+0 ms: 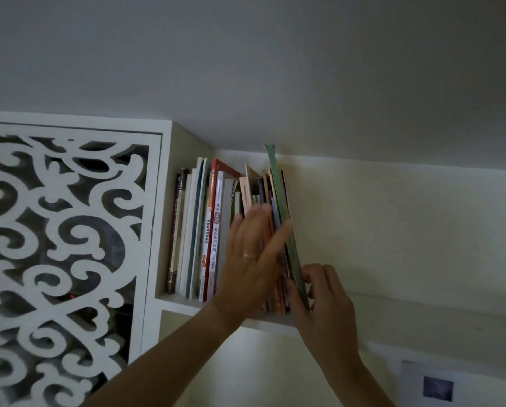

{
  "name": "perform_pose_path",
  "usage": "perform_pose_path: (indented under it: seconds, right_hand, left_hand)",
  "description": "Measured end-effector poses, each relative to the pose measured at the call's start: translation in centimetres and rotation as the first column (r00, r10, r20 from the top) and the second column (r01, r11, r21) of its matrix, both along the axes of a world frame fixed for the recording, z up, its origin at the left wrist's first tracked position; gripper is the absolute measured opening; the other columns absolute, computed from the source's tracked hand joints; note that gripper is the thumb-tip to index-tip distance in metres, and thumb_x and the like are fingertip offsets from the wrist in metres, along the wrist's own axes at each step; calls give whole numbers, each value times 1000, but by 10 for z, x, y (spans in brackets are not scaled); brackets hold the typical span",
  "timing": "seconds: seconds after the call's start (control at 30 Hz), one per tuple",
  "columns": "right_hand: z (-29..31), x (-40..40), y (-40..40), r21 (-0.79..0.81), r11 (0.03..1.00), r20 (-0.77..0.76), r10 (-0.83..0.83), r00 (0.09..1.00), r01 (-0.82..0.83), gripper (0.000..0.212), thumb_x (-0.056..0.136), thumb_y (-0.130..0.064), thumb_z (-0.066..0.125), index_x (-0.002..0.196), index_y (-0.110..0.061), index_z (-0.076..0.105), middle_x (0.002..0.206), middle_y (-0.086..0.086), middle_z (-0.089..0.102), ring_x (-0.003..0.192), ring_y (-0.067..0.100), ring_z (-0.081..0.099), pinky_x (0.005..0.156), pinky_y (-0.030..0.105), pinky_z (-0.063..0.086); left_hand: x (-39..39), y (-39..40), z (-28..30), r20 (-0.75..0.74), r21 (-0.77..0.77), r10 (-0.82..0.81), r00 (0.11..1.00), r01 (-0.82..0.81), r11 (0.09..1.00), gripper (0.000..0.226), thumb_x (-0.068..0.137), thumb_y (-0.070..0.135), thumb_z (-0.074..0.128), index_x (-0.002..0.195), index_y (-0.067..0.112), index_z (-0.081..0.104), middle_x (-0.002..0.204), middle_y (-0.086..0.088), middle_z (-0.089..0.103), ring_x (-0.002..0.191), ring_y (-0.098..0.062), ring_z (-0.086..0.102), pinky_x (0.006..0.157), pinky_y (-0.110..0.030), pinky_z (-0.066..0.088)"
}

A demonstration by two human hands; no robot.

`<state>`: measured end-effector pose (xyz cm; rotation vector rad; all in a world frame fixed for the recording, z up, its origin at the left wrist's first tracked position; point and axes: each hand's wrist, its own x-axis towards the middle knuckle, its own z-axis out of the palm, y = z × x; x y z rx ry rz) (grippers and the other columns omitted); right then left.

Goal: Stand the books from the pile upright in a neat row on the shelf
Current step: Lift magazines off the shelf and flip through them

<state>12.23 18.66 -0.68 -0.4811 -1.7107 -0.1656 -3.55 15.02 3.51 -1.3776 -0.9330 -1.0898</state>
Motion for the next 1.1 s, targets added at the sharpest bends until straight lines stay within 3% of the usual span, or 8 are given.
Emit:
perform_pose_path:
  seconds: [0.13, 0.23, 0.3, 0.47, 0.67, 0.8, 0.97, 1.1]
  right_hand:
    - [2, 2, -5, -5, 1000, 11, 1, 1000, -1, 14, 97, -34, 58, 96, -21, 60, 91, -12, 51, 64, 4, 46, 56, 4, 32]
    - [2, 12, -5, -166, 969, 16, 189, 982, -184, 20, 104, -41, 43, 102, -29, 59, 94, -14, 58, 79, 4, 60, 64, 19, 51]
    - [1, 20, -2, -252, 934, 40, 272, 961, -254, 26, 106, -38, 36, 106, -31, 61, 95, -12, 64, 84, 7, 66, 67, 33, 58]
    - [16, 36, 3, -342, 902, 79, 306, 949, -263, 27, 108, -21, 41, 101, -35, 63, 97, -15, 73, 79, 16, 74, 70, 46, 60]
    - [39, 34, -1, -389, 912, 234, 235, 943, -131, 4, 100, -35, 60, 98, -32, 59, 95, -19, 68, 75, -3, 67, 69, 24, 56]
    - [39, 29, -6, -406, 911, 243, 182, 953, -71, 16, 101, -37, 58, 110, -23, 60, 99, -13, 68, 75, -4, 62, 62, 11, 44]
    - [31, 23, -7, -460, 882, 164, 198, 966, -103, 10, 100, -30, 61, 106, -22, 59, 99, -8, 69, 79, 0, 63, 67, 22, 50]
    - [32, 20, -3, -516, 856, 143, 129, 981, -38, 10, 98, -26, 62, 106, -21, 60, 99, -1, 69, 80, 12, 65, 68, 28, 52]
  left_hand:
    - [-6, -17, 25, -440, -125, 153, 885, -229, 965, 53, 84, 19, 83, 133, 23, 64, 151, -13, 50, 152, -30, 31, 131, -45, 3]
    - [-13, -27, 38, -550, -188, 168, 818, -317, 929, 41, 83, 15, 74, 123, 23, 71, 135, -7, 65, 142, -28, 48, 130, -42, 5]
    - [-13, -32, 45, -584, -172, 163, 795, -317, 933, 39, 82, 12, 68, 119, 20, 73, 129, -8, 69, 133, -28, 57, 130, -42, 10]
    - [-9, -38, 49, -629, -105, 127, 767, -246, 964, 23, 92, 8, 61, 107, 15, 76, 114, -8, 73, 120, -28, 65, 130, -44, 16]
    - [-5, -45, 63, -617, -162, 134, 775, -292, 943, 21, 84, 10, 73, 104, 16, 73, 114, -7, 70, 114, -27, 63, 117, -42, 34]
    - [13, -39, 66, -559, -202, 288, 777, -465, 862, 28, 81, 11, 72, 108, 15, 69, 119, -11, 67, 117, -31, 59, 110, -45, 41]
    - [25, -45, 82, -627, -243, 309, 715, -556, 795, 27, 85, 14, 76, 111, 18, 72, 112, -7, 71, 112, -29, 62, 101, -47, 51]
    - [28, -53, 88, -689, -271, 259, 677, -572, 775, 31, 89, 11, 72, 118, 19, 68, 115, -6, 71, 112, -28, 64, 112, -48, 41]
